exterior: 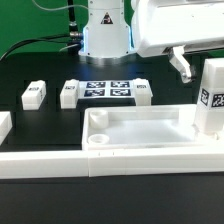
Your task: Assemble desk
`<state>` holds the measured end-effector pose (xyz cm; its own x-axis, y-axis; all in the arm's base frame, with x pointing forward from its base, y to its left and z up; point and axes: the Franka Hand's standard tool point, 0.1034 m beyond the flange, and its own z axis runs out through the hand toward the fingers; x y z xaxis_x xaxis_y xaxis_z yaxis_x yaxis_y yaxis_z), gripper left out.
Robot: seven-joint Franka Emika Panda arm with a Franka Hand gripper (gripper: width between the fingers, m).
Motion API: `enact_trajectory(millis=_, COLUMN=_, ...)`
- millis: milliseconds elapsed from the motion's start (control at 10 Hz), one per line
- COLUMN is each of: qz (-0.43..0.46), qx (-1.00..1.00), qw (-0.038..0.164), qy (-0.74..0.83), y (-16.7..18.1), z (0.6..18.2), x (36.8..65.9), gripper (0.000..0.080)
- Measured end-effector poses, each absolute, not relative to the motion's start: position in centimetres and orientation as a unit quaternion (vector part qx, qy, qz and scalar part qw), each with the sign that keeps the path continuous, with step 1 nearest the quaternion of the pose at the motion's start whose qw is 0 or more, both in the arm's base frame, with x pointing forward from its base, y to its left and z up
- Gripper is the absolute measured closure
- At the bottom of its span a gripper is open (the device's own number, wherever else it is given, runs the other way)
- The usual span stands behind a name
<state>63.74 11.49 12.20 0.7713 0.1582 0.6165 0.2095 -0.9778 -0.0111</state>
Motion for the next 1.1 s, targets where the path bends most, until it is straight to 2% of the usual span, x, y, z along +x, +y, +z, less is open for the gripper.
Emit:
enact_trajectory(millis=300, qz=-0.321, qx=-0.941, qw=0.040, qy=-0.098, y=11.4, z=12.3, x=63.8, gripper=0.0150)
enact_trajectory(millis=600, qz=-0.282, qx=-0.954, qw=0.041, qy=-0.094, y=10.7, z=13.1, x=65.0, gripper=0.0150)
enact_trajectory(millis=800, qz=-0.188, qx=-0.977, qw=0.049, qy=-0.089, y=11.3, z=12.0, x=64.8, gripper=0.0150)
enact_trajectory(millis=900, qz=-0.163, qx=-0.981, qw=0.051, qy=-0.088, y=11.6, z=12.3, x=65.3, gripper=0.0150)
enact_trajectory(millis=1100, qz=-0.088, qx=-0.990, qw=0.053, qy=-0.092, y=11.2, z=11.7, x=64.4, gripper=0.0150)
